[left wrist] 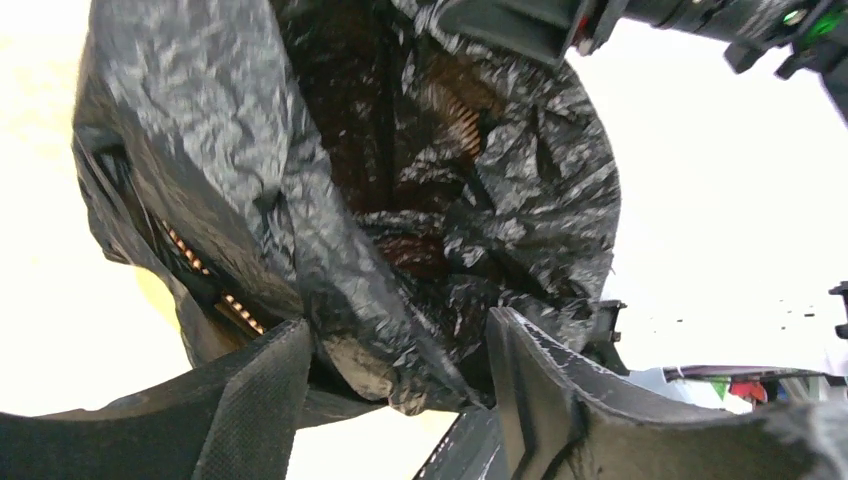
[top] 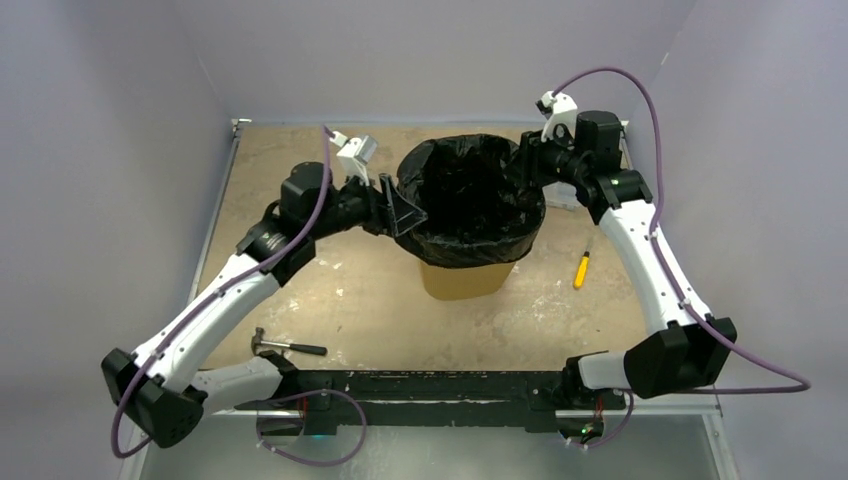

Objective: Put the trash bags into the trash bin

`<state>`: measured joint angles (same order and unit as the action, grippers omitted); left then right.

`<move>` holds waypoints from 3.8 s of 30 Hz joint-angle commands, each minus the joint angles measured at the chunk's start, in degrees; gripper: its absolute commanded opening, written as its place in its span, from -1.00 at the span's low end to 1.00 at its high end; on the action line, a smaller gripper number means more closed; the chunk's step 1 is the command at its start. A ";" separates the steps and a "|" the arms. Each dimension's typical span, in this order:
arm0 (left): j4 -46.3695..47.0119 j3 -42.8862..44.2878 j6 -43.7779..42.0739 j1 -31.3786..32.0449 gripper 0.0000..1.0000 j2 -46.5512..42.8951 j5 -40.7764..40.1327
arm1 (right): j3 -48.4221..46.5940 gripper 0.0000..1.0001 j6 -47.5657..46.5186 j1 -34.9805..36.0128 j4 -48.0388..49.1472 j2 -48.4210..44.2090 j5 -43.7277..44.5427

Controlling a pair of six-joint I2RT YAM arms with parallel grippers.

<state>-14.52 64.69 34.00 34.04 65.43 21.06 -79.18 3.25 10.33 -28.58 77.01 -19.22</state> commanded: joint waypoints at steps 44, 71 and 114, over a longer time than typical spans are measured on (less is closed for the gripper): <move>12.01 -13.75 1.88 -10.40 -0.67 0.03 -5.16 | 11.90 0.53 19.26 -13.32 10.75 -12.68 7.95; 29.24 -27.15 3.22 -10.40 -1.00 5.54 -3.55 | 30.57 0.27 26.73 -15.25 23.44 -6.05 -15.93; 25.46 -28.10 5.77 -10.40 -0.20 0.33 -0.54 | 40.41 -0.10 38.17 -15.25 34.67 -13.12 -15.17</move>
<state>9.56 35.03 38.46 24.01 67.16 20.80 -41.30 38.63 -4.89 1.89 63.90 -28.51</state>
